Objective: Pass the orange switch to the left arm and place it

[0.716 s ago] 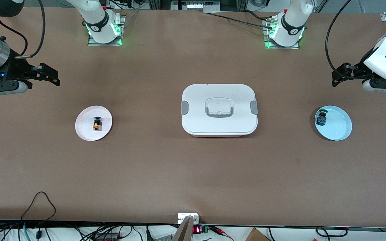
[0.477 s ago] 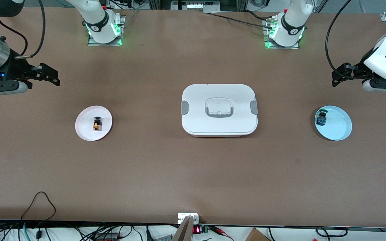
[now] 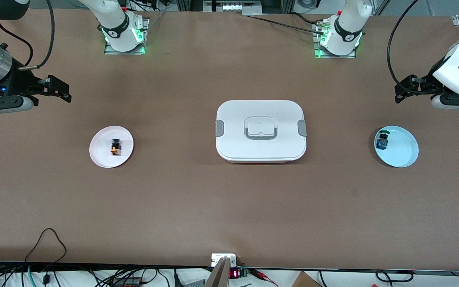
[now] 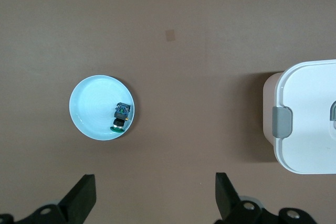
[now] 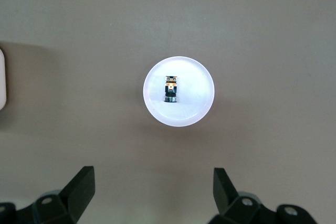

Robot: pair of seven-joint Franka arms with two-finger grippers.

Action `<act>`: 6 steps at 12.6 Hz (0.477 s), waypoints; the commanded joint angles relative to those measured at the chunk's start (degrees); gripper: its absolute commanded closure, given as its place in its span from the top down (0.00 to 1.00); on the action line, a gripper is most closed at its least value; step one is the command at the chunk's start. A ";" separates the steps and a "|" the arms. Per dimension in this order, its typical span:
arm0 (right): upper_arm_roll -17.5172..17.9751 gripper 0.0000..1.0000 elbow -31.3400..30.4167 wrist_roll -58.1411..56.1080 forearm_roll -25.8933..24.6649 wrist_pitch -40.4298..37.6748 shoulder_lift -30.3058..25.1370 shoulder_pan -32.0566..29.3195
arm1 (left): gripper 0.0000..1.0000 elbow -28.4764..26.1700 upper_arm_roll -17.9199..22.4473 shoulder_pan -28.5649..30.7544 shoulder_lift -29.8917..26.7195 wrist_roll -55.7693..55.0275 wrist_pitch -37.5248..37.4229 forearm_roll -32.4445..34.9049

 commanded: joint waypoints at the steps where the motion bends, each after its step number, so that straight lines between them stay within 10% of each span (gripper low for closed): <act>1: 0.33 1.00 1.33 -11.55 -0.82 -0.51 0.89 -0.11 | 1.00 -0.42 0.41 -0.17 -0.90 1.04 -0.42 -0.48; 6: -0.20 1.00 1.33 -49.59 -0.64 -1.30 1.07 -0.55 | 1.00 -0.42 0.41 -0.17 -0.90 1.04 -0.43 -0.48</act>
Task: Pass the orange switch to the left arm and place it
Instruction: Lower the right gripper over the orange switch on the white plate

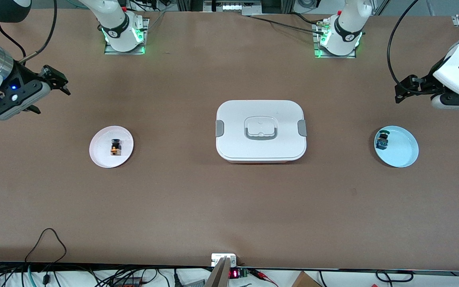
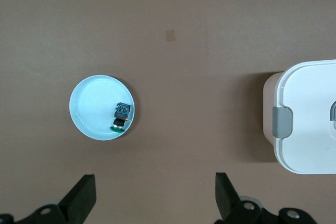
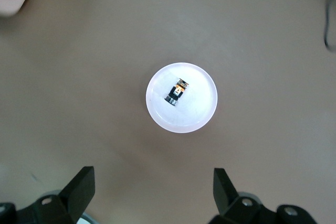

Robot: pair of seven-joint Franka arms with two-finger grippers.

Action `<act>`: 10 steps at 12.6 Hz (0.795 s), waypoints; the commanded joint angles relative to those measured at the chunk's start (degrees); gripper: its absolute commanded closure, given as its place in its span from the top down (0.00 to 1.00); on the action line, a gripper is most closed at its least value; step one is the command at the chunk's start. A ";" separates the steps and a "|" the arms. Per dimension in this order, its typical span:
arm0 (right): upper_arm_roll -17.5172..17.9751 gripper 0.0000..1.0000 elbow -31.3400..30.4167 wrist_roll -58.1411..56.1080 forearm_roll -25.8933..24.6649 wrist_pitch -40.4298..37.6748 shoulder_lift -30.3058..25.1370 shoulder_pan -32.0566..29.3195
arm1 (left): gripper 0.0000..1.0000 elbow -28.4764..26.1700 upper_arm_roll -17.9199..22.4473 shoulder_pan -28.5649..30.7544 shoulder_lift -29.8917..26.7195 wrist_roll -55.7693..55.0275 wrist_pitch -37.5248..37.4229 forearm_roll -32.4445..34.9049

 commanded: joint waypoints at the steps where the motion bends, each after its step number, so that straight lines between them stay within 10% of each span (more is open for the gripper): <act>1: -0.04 1.00 1.33 -20.21 -0.52 -1.21 0.53 -0.33 | 1.00 -0.42 0.39 -0.17 -0.90 1.04 -0.42 -0.57; 10: 0.58 1.00 0.72 -44.54 -0.70 -2.98 2.18 0.19 | 1.00 -0.42 0.47 -0.17 -0.90 1.13 -0.51 -0.48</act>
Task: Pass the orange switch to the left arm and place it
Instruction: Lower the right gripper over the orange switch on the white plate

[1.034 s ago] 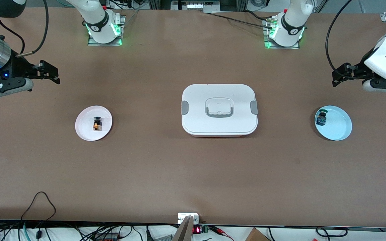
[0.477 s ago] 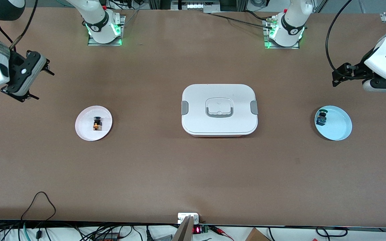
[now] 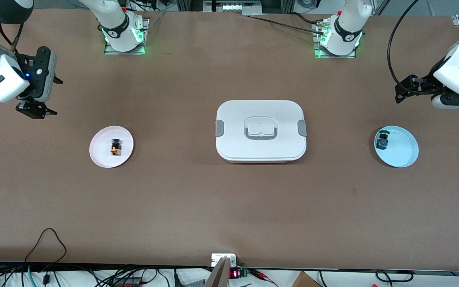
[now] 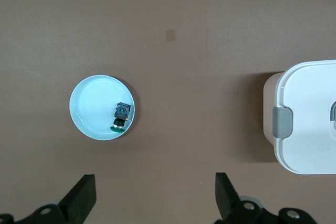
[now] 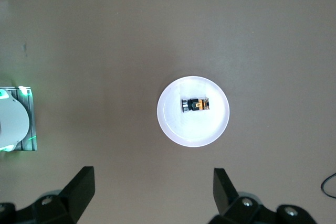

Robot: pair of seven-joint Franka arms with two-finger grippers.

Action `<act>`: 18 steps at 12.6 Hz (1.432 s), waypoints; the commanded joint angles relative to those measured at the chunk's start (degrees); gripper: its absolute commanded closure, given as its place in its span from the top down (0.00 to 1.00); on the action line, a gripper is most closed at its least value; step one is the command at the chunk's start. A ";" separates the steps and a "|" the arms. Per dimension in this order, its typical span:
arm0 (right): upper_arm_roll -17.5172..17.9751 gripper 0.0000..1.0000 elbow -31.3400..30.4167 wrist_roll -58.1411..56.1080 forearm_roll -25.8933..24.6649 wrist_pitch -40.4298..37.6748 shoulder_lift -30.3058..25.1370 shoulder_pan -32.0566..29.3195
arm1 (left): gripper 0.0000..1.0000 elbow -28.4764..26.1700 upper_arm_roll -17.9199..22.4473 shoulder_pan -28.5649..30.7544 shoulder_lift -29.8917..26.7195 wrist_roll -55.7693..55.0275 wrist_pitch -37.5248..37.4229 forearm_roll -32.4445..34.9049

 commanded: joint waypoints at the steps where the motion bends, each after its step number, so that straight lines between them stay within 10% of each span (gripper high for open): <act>1: 0.15 1.00 -0.04 -3.46 -0.79 1.79 3.32 -0.04 | 1.00 -0.42 0.43 -0.17 -0.90 1.13 -0.42 -0.48; 18: 0.32 1.00 -26.75 -8.66 -0.52 53.11 20.12 -0.48 | 1.00 -0.42 0.51 -0.17 -0.90 1.13 -0.51 -0.48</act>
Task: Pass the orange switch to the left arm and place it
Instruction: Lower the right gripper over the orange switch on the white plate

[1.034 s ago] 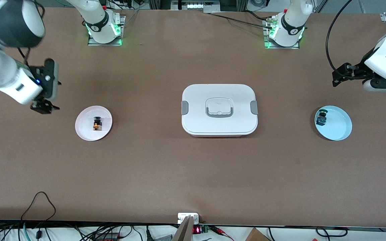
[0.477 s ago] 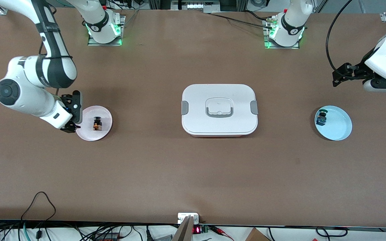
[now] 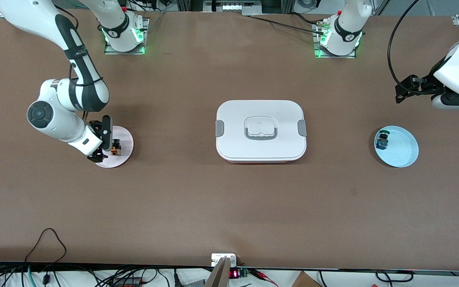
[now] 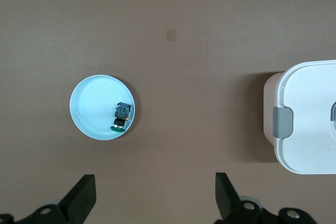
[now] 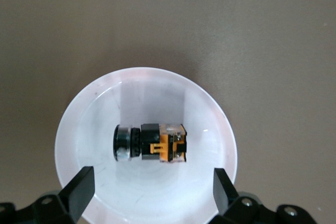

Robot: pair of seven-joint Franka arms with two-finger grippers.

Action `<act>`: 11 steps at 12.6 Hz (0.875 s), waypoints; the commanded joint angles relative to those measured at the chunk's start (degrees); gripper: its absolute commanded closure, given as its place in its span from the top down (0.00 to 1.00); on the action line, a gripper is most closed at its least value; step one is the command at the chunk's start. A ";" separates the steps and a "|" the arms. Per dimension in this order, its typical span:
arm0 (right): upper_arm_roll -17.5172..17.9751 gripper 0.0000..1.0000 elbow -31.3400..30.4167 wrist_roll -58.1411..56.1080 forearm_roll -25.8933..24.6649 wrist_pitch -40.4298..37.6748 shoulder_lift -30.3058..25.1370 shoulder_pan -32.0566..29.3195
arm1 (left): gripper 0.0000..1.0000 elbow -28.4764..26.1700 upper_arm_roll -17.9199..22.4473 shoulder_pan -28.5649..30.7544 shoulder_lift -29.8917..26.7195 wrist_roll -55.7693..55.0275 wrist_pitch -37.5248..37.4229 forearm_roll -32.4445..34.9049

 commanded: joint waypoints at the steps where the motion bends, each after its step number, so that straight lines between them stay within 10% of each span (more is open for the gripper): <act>1: 0.24 1.00 -3.21 -0.86 -0.43 5.07 0.15 0.27 | 1.00 -0.42 0.45 -0.17 -0.90 1.13 -0.48 -0.48; 11: 1.47 1.00 -3.39 -0.86 -0.34 9.13 2.97 -0.08 | 1.00 -0.42 0.54 -0.17 -0.90 1.13 -0.48 -0.48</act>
